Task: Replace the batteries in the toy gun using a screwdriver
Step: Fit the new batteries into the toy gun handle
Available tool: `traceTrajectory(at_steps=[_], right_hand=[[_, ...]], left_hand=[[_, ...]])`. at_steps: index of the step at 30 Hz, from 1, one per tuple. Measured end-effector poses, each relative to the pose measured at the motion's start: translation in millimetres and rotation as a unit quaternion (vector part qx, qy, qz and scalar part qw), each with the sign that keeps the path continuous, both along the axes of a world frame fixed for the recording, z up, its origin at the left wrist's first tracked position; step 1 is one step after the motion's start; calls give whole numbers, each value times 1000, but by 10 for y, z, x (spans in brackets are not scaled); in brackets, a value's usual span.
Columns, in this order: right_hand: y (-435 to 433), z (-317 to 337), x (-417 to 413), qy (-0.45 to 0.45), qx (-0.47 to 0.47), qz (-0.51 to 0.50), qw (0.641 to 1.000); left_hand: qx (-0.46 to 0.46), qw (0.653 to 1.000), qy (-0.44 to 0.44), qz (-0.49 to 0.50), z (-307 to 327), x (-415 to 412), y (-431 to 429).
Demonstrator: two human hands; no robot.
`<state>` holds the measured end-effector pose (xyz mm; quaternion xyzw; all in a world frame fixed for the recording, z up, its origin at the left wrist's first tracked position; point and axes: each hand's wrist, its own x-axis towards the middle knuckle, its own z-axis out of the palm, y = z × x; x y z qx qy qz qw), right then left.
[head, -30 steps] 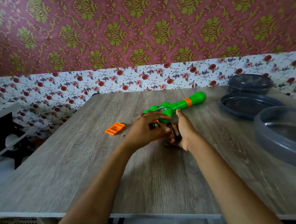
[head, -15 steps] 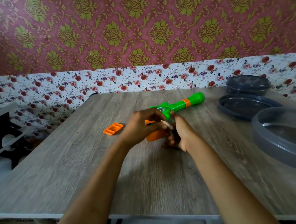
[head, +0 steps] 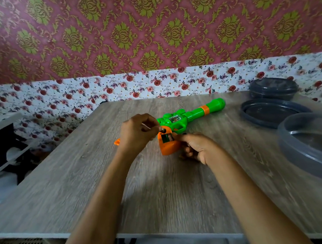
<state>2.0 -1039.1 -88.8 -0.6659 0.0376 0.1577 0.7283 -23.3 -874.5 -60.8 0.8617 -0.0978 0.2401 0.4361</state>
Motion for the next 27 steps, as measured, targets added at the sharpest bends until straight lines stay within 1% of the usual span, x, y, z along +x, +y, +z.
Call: traceTrajectory(at_steps=[2,3,6,8,11,14,15,17,19,21,24,27], right_hand=[[2,-13,9,-2,-3,-5,1000],[3,-21,19,-3,-6,-8,1000],[10,-45,41,-3,-13,-11,1000],[15,-57,53,-4,-13,-12,1000],[24,-64,62,-11,-14,-10,1000],[18,-52,41,-24,-26,13,999],[13,-48,34,-30,-32,21,999],[7,-36,11,-34,-36,25,998],[5,-13,-15,-35,-39,27,998],[4,5,-37,-37,-49,32,998],[10,18,-51,-31,-57,28,998],[13,41,-64,-34,-59,28,997]], left_hand=[[74,997,9,-10,-10,-10,-19],[94,995,21,-23,-12,-13,-28],[111,990,60,-70,-30,-10,-43],[116,988,65,-74,-36,0,-35],[95,989,71,-84,-38,-8,-41],[70,991,95,-66,-81,-5,-70],[49,991,106,-63,-108,10,-78],[-22,990,129,-52,-177,58,-76],[-62,988,144,-4,-234,125,-75],[-63,986,153,32,-267,191,-110],[-8,987,142,68,-273,260,-175],[-6,987,133,86,-279,255,-213]])
